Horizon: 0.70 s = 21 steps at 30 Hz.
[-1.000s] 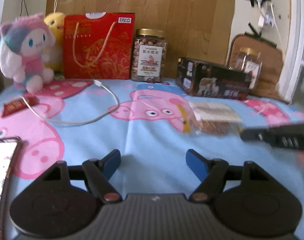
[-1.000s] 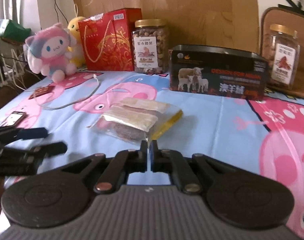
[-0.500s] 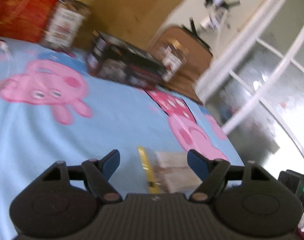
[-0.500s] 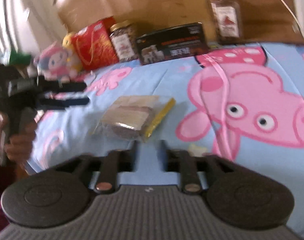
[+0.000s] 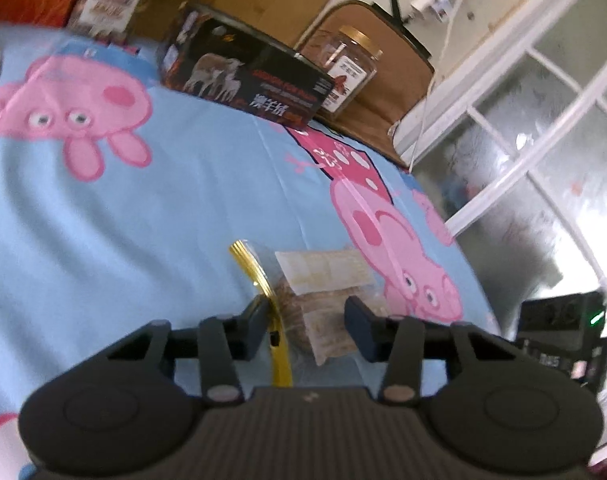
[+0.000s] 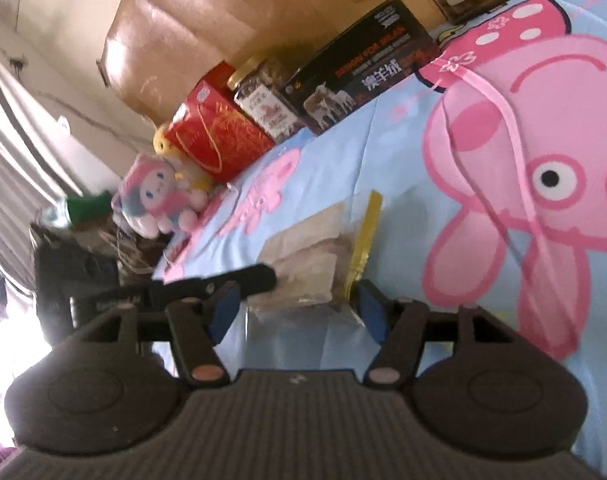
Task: Organize snacks
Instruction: 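Roll the left gripper and grasp the clear cookie bag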
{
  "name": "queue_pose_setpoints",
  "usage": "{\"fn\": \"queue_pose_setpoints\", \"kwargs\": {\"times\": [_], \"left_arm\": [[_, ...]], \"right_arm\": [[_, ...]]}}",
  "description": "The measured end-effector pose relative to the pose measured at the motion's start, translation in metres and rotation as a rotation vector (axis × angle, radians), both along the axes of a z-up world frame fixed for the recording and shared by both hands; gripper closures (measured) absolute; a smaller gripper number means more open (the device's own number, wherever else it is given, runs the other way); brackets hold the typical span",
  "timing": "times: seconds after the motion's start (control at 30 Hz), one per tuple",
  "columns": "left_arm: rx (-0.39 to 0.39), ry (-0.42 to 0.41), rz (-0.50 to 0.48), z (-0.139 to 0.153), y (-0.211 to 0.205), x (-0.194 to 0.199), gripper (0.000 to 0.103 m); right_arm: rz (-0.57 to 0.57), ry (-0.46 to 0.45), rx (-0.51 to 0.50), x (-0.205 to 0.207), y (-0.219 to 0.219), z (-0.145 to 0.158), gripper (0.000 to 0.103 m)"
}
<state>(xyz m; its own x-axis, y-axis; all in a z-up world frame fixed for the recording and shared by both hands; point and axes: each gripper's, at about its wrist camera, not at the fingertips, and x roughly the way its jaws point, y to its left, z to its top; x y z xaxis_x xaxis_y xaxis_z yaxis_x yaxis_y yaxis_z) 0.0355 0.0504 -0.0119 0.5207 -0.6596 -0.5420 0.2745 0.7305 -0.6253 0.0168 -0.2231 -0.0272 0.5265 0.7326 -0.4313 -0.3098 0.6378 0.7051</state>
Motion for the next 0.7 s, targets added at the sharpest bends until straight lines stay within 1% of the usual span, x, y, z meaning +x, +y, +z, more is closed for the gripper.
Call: {"fn": "queue_pose_setpoints", "kwargs": {"times": [0.07, 0.2, 0.23, 0.27, 0.3, 0.37, 0.4, 0.43, 0.47, 0.53, 0.7], "left_arm": [[-0.021, 0.012, 0.004, -0.001, 0.004, 0.0, 0.062], [0.001, -0.006, 0.008, 0.001, 0.0, -0.003, 0.062], [-0.003, -0.006, 0.008, 0.001, 0.001, -0.004, 0.062], [-0.016, -0.004, 0.01, 0.0, 0.002, -0.004, 0.06], [-0.041, 0.002, 0.014, -0.002, 0.005, -0.004, 0.058], [-0.138, 0.026, 0.014, -0.011, 0.016, -0.002, 0.051], [-0.176, 0.035, 0.016, -0.013, 0.02, -0.001, 0.051], [-0.204, 0.043, 0.018, -0.015, 0.025, 0.0, 0.051], [-0.213, 0.047, 0.025, -0.015, 0.027, 0.0, 0.052], [-0.201, 0.04, 0.041, -0.015, 0.027, -0.002, 0.055], [-0.19, 0.039, 0.058, -0.015, 0.026, -0.008, 0.065]], "right_arm": [[-0.018, -0.012, 0.018, -0.002, -0.001, -0.001, 0.036], [-0.045, -0.06, -0.01, -0.008, 0.003, 0.001, 0.036], [-0.043, -0.068, -0.022, -0.007, 0.004, 0.001, 0.036], [-0.035, -0.08, -0.043, -0.008, 0.007, 0.003, 0.036], [-0.024, -0.105, -0.063, -0.012, 0.011, 0.007, 0.036], [0.011, -0.194, -0.102, -0.021, 0.021, 0.017, 0.036], [0.03, -0.252, -0.138, -0.028, 0.028, 0.024, 0.036], [0.041, -0.292, -0.168, -0.031, 0.033, 0.027, 0.036], [0.049, -0.32, -0.193, -0.034, 0.038, 0.028, 0.036], [0.057, -0.308, -0.187, -0.029, 0.038, 0.024, 0.036], [0.02, -0.22, -0.125, -0.014, 0.027, 0.013, 0.036]]}}
